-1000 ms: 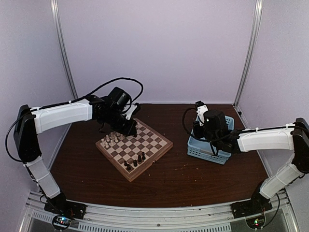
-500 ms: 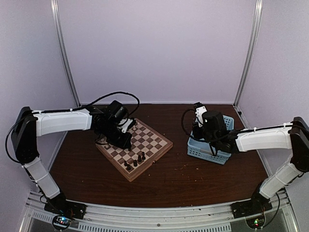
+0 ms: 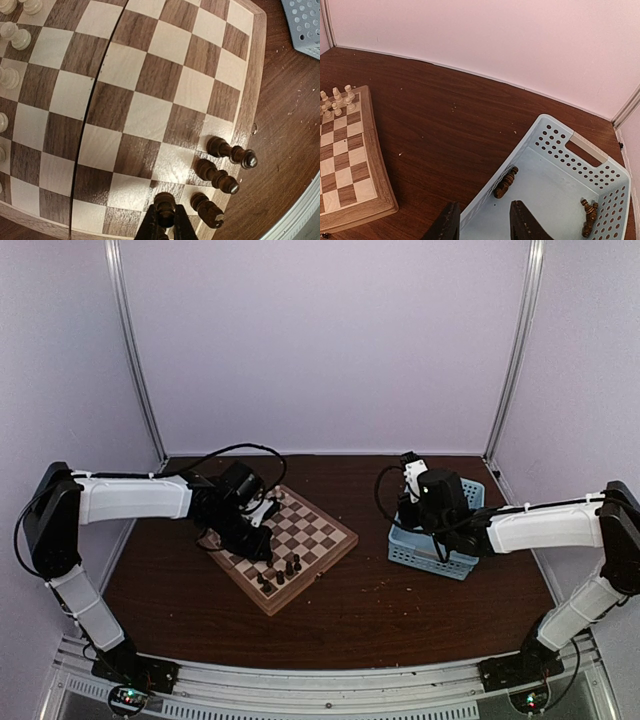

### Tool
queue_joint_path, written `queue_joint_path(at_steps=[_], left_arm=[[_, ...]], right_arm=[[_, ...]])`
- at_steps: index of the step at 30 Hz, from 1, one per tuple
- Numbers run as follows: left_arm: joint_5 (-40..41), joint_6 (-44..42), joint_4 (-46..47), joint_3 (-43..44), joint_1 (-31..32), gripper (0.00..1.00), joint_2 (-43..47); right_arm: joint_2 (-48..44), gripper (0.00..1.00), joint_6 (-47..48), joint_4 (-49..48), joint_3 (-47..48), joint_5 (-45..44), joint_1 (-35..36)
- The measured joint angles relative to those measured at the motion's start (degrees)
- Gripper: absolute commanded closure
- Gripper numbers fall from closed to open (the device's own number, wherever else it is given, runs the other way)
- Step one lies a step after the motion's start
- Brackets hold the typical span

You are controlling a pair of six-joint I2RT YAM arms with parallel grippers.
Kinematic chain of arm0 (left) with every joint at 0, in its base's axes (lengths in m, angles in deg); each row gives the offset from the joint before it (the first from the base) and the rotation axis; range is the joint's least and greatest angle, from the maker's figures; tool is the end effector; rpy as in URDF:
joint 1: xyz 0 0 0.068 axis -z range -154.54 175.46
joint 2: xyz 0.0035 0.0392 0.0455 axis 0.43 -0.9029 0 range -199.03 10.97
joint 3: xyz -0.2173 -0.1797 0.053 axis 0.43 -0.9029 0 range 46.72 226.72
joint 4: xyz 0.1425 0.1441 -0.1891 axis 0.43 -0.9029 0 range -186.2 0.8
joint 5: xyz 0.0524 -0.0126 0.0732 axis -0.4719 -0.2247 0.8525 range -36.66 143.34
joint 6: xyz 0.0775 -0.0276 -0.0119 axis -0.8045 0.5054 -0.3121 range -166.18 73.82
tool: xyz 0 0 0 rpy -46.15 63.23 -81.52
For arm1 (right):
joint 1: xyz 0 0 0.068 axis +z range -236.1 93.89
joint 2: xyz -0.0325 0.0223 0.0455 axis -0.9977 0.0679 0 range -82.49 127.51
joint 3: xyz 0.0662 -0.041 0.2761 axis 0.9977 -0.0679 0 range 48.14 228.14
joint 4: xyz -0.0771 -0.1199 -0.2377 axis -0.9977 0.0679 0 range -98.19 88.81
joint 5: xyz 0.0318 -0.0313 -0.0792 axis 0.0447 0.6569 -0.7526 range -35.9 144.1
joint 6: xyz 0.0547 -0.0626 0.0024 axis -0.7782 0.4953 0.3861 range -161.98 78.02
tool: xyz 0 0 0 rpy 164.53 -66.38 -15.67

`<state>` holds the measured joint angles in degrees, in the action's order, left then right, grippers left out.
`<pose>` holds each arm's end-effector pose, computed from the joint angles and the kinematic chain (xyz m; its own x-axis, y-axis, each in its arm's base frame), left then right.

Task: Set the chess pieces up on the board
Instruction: Place the chess piece on the chessboard.

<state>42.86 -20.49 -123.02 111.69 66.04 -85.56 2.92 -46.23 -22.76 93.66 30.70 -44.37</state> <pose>0.2699 -0.2485 0.1723 -0.9245 0.2304 -0.3037 0.3289 0.8850 -0.3296 0.2909 0.2210 0.2091 -0.3436 -0.2154 -0.9141 -0.3185 0.9424 -0.1023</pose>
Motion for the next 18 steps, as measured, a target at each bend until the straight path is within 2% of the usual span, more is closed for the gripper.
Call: queue_joint_path(at_steps=[18], left_arm=[[-1.14,1.51,1.31,-2.51,0.02,0.9,0.0]], right_arm=[[0.17,0.63,0.0,0.26,0.13,0.0,0.0]])
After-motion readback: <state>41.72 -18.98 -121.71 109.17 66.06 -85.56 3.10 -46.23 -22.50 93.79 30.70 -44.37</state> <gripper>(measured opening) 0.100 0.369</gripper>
